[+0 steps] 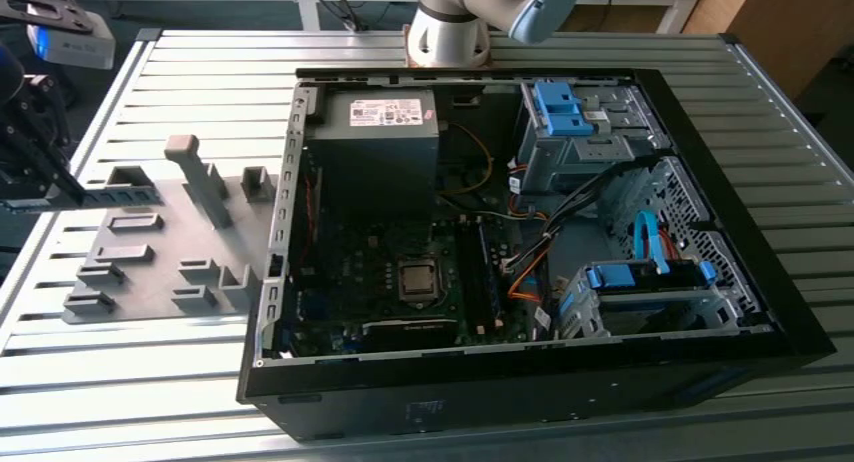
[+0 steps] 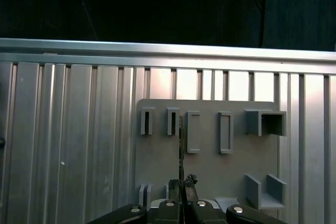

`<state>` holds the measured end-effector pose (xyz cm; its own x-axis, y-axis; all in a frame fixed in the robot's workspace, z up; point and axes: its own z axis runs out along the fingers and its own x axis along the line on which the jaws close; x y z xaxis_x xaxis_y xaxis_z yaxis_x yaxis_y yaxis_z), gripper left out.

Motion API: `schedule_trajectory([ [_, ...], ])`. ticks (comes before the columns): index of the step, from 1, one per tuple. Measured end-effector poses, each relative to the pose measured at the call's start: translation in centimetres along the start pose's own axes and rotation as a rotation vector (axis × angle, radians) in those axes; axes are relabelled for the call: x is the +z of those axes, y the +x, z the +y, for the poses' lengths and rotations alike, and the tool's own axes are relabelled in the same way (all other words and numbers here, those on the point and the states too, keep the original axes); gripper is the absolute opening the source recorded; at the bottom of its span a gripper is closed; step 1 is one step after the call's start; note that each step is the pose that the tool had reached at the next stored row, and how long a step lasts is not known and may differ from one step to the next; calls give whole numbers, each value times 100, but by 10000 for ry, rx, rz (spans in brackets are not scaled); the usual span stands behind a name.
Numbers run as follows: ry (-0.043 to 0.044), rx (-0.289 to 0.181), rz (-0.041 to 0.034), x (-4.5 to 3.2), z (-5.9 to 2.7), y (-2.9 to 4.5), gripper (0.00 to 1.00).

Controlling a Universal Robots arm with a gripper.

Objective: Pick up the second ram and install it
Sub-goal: 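Pick up the second ram and move it above second insertion slot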

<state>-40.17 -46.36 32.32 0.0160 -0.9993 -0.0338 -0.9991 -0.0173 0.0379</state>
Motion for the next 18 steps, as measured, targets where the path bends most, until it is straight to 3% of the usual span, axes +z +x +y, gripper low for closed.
schedule_trajectory([
  [18, 0, 0, 1, -75, 3, -3, 14],
])
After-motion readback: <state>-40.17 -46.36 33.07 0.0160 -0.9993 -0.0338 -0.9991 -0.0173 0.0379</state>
